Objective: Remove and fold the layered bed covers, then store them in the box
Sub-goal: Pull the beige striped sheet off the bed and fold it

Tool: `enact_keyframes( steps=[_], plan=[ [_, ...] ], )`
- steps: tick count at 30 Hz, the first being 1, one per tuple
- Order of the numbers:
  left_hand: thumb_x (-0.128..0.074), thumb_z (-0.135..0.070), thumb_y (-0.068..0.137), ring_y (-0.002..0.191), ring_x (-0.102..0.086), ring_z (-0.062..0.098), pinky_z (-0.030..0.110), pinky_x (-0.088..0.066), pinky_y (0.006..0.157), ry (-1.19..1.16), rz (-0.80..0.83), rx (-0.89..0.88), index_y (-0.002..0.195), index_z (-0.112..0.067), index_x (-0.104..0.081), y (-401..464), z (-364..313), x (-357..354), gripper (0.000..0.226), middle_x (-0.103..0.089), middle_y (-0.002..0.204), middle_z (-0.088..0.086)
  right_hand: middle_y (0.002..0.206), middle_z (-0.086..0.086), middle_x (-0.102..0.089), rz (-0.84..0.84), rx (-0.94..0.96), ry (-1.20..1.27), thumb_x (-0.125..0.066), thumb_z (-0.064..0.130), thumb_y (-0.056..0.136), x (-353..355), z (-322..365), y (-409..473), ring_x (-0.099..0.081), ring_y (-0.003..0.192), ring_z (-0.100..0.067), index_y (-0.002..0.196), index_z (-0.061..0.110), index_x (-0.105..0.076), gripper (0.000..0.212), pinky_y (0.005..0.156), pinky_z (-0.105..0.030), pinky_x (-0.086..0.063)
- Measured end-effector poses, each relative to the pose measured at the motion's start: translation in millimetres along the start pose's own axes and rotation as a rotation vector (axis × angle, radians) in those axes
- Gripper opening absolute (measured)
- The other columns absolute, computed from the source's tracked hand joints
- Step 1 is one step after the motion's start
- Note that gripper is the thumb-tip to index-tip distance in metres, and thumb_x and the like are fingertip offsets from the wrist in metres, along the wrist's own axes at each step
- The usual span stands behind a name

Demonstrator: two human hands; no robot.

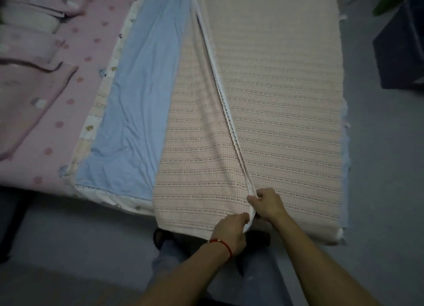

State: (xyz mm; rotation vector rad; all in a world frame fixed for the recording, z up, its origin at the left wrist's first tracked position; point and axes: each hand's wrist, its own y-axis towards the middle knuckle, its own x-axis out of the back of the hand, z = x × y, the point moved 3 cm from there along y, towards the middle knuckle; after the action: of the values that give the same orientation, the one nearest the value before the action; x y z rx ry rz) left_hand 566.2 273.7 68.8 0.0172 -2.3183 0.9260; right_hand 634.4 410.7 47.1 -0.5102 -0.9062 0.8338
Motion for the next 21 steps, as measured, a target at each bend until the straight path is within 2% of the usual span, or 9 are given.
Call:
enact_keyframes(
  steps=[3, 5, 7, 9, 11, 13, 15, 17, 21],
  plan=[
    [-0.056, -0.006, 0.087, 0.099, -0.059, 0.036, 0.030, -0.032, 0.068, -0.002, 0.022, 0.034, 0.108, -0.008, -0.057, 13.9, -33.3, -26.6, 0.022, -0.066, 0.109, 0.016, 0.064, -0.002, -0.063, 0.070, -0.014, -0.013, -0.067, 0.020, 0.093, 29.7, -22.7, 9.4, -0.061, 0.063, -0.020, 0.059, 0.014, -0.059, 0.035, 0.057, -0.029, -0.050],
    [-0.055, -0.009, 0.090, 0.100, -0.060, 0.038, 0.033, -0.038, 0.071, -0.015, 0.063, 0.046, 0.111, -0.006, -0.057, 25.2, -48.3, -40.0, 0.022, -0.065, 0.111, 0.018, 0.067, -0.003, -0.065, 0.076, -0.047, -0.016, -0.067, 0.020, 0.093, 44.3, -40.9, 16.4, -0.061, 0.064, -0.020, 0.062, 0.013, -0.061, 0.032, 0.060, -0.030, -0.051],
    [-0.057, -0.014, 0.092, 0.109, -0.060, 0.037, 0.037, -0.045, 0.083, 0.013, 0.172, 0.075, 0.119, -0.009, -0.057, 37.4, -50.5, -55.2, 0.027, -0.063, 0.120, 0.017, 0.073, -0.005, -0.067, 0.041, -0.080, -0.025, -0.064, 0.017, 0.094, 52.9, -57.2, 25.4, -0.060, 0.065, -0.019, 0.071, 0.008, -0.066, 0.024, 0.061, -0.030, -0.051],
    [-0.060, -0.020, 0.091, 0.120, -0.057, 0.034, 0.039, -0.047, 0.099, 0.083, 0.328, 0.106, 0.131, -0.015, -0.056, 43.6, -44.4, -64.3, 0.040, -0.059, 0.132, 0.014, 0.097, -0.012, -0.071, 0.043, -0.145, -0.102, -0.057, 0.018, 0.097, 58.3, -68.9, 31.7, -0.063, 0.080, -0.025, 0.091, 0.006, -0.068, 0.017, 0.071, -0.032, -0.053],
    [-0.061, -0.023, 0.088, 0.123, -0.056, 0.033, 0.040, -0.047, 0.105, 0.091, 0.344, 0.144, 0.136, -0.016, -0.055, 45.4, -36.9, -61.4, 0.048, -0.057, 0.137, 0.014, 0.129, -0.016, -0.062, 0.128, -0.218, -0.221, -0.049, 0.027, 0.103, 68.4, -74.9, 20.7, -0.061, 0.107, -0.030, 0.122, 0.007, -0.061, 0.029, 0.086, -0.031, -0.048],
    [-0.059, -0.021, 0.089, 0.126, -0.053, 0.029, 0.036, -0.044, 0.108, -0.017, 0.205, 0.191, 0.139, -0.018, -0.054, 45.1, -32.8, -40.9, 0.051, -0.055, 0.139, 0.012, 0.140, -0.017, -0.055, 0.151, -0.217, -0.208, -0.045, 0.033, 0.106, 81.7, -82.9, 6.9, -0.056, 0.118, -0.031, 0.136, 0.005, -0.053, 0.041, 0.096, -0.032, -0.044],
    [-0.060, -0.019, 0.091, 0.128, -0.050, 0.023, 0.028, -0.038, 0.109, -0.113, 0.011, 0.178, 0.141, -0.019, -0.053, 39.2, -40.3, -11.7, 0.051, -0.052, 0.141, 0.007, 0.130, -0.012, -0.063, 0.114, -0.164, -0.076, -0.052, 0.032, 0.103, 106.7, -83.0, -12.2, -0.061, 0.111, -0.028, 0.129, 0.010, -0.061, 0.034, 0.098, -0.037, -0.048],
    [-0.062, -0.020, 0.091, 0.123, -0.052, 0.019, 0.026, -0.040, 0.106, -0.199, -0.150, 0.141, 0.138, -0.022, -0.055, 33.3, -54.8, 13.8, 0.047, -0.054, 0.139, 0.002, 0.115, -0.008, -0.071, 0.059, -0.141, 0.193, -0.056, 0.025, 0.102, 133.8, -80.9, -30.8, -0.069, 0.102, -0.027, 0.121, 0.014, -0.066, 0.024, 0.092, -0.044, -0.056],
    [-0.063, -0.021, 0.092, 0.113, -0.054, 0.014, 0.028, -0.046, 0.097, -0.305, -0.356, 0.052, 0.133, -0.025, -0.060, 43.4, -121.2, 51.2, 0.042, -0.055, 0.130, -0.007, 0.095, -0.012, -0.078, -0.031, -0.043, 0.594, -0.051, 0.018, 0.104, 203.9, -63.6, -43.3, -0.073, 0.084, -0.027, 0.112, 0.009, -0.070, 0.023, 0.078, -0.038, -0.060]
  ],
)
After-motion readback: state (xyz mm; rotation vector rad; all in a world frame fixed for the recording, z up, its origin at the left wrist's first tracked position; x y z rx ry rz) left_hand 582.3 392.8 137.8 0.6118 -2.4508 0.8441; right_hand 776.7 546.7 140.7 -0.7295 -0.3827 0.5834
